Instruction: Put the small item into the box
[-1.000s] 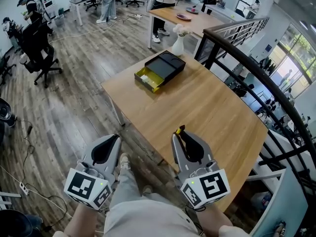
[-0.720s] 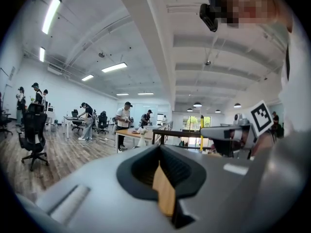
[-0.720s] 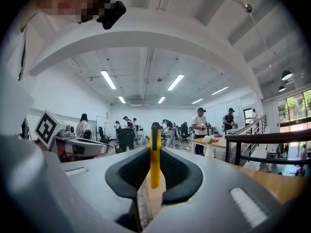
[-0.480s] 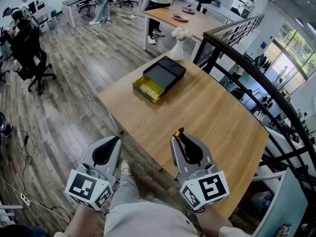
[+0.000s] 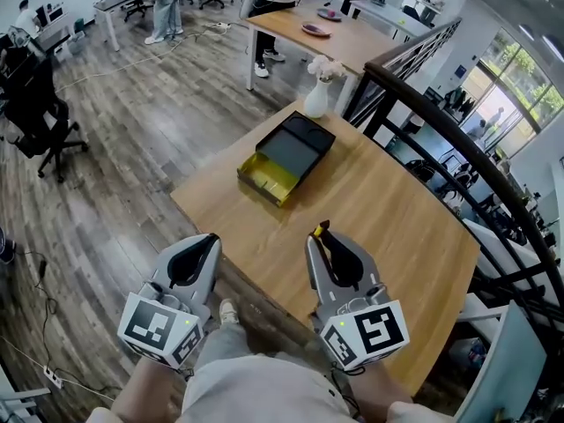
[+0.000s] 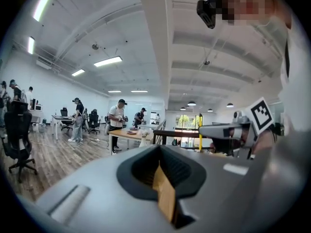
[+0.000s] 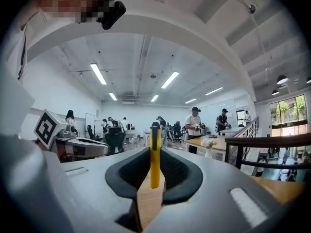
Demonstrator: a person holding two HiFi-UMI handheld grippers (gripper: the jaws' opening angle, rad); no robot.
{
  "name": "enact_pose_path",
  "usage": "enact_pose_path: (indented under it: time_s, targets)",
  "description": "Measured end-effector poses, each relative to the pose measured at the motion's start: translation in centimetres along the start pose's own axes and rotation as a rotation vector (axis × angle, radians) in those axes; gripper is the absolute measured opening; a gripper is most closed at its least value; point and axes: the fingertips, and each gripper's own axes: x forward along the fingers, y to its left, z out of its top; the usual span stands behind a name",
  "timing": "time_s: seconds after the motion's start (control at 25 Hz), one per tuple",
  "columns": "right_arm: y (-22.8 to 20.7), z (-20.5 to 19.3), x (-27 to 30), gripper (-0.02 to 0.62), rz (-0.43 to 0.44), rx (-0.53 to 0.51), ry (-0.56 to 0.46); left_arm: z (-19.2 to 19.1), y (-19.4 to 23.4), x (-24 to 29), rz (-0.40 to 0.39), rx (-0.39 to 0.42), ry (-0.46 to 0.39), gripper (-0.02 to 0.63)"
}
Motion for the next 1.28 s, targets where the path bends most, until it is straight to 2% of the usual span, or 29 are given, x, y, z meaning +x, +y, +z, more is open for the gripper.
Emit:
enact_pose_path:
  time_s: [0.56,0.96,1.28]
  targets:
    - [0.3,1.3,11.6,0.061,-0.106,0.003,0.002,1.1,10.8,6.9,-0.109,0.020,0.001,0.003]
    - [-1.6,1.4,12.1,0.061,-0.158,-0.004,0.016,0.8,12.5,8.6,-0.111,0.009,0.015,0.003]
    - [-3.0,0.9,12.1,0.061,-0.118,0.014,0.017,1.2,11.8,9.4,-0.081,0.004,0.027,0.003]
